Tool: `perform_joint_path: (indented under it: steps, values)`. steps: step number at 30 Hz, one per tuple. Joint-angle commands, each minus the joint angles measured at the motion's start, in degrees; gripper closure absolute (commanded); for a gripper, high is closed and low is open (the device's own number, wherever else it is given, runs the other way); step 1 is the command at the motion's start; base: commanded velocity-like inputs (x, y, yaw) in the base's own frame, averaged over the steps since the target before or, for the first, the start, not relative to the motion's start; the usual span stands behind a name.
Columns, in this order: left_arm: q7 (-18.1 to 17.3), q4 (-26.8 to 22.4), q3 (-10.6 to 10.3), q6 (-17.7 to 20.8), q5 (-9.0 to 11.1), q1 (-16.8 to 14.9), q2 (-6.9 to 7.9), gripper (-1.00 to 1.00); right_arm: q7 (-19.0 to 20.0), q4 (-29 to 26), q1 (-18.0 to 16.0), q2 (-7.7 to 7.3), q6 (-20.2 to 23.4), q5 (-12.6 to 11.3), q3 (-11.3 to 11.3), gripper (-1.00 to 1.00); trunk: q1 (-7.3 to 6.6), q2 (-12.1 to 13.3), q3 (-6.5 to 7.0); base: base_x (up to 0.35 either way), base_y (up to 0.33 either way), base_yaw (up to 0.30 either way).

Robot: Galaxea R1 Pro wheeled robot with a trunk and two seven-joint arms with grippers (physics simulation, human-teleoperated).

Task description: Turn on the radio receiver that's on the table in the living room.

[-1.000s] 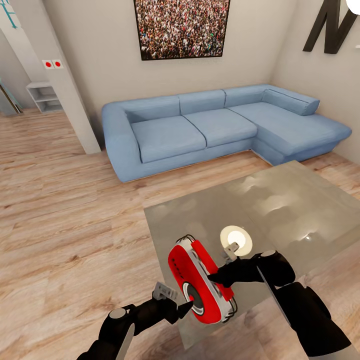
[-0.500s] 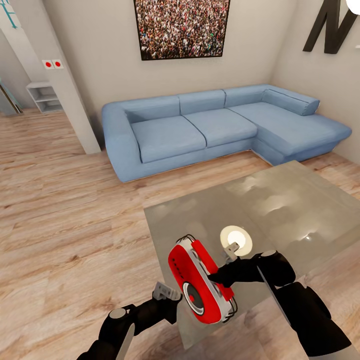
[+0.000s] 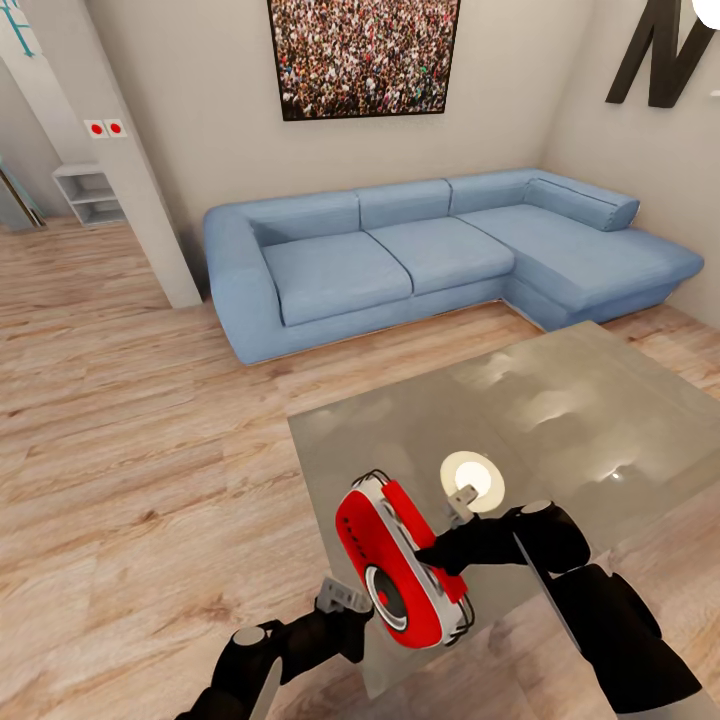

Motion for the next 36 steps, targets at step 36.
perform_joint_path:
  steps: [36]
  values:
    - [0.3,1.04,-0.01,-1.88,-0.69,-0.29,-1.56,1.0,-0.08,0.16,0.07,-0.02,0.18,-0.05,0.2,1.0,0.0,0.0,0.0,0.0,0.0,0.0]
